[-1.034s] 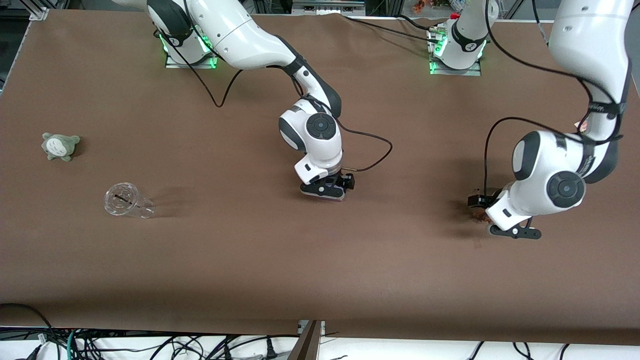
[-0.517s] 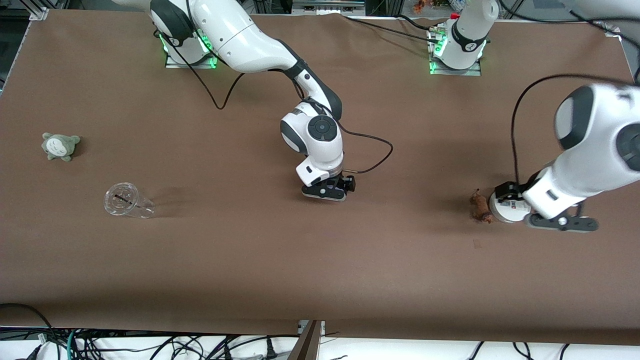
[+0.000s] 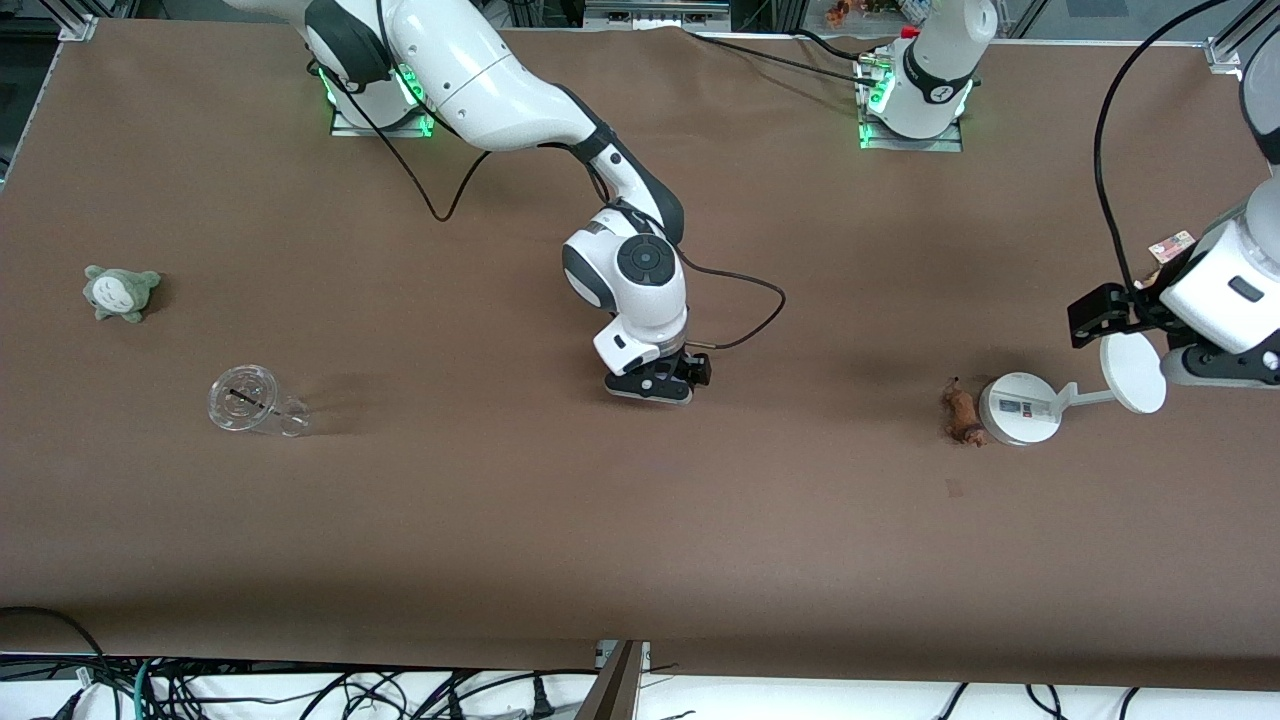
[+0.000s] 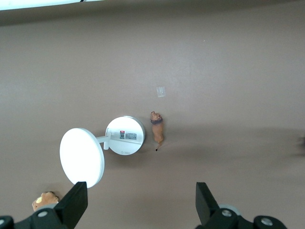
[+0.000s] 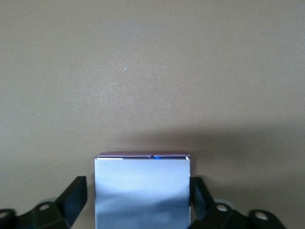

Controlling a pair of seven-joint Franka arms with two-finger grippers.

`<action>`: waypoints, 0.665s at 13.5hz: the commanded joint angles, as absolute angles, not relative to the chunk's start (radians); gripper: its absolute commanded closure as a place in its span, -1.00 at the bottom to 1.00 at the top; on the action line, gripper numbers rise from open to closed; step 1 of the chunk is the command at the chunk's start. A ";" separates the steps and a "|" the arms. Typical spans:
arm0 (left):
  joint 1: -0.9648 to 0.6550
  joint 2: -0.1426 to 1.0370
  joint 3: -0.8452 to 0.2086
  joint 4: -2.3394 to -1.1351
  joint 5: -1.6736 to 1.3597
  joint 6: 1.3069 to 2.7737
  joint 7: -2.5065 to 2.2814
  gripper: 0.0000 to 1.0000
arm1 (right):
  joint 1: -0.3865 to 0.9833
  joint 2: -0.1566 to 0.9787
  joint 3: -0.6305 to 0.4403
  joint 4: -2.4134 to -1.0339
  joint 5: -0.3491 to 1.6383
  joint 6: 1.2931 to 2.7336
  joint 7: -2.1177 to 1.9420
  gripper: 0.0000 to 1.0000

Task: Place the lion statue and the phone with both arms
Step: 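Retract the left gripper to rest while the right gripper lifts the phone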

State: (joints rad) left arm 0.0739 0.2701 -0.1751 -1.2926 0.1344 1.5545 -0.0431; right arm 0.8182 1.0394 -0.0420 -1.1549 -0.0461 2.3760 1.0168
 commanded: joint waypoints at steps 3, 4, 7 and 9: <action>0.115 0.134 -0.178 -1.467 0.072 1.586 -0.035 -1.00 | 0.828 1.060 -0.054 -1.117 -0.067 2.385 1.026 0.26; 0.127 0.077 -0.178 -1.550 0.055 1.638 -0.034 -1.00 | 0.824 1.055 -0.055 -1.117 -0.067 2.382 1.022 0.26; 0.126 -0.027 -0.179 -1.724 0.044 1.774 -0.034 -1.00 | 0.810 1.023 -0.078 -1.117 -0.063 2.332 0.950 0.26; 0.124 -0.025 -0.179 -1.723 0.032 1.783 -0.034 -1.00 | 0.753 0.982 -0.074 -1.118 -0.051 2.257 0.849 0.26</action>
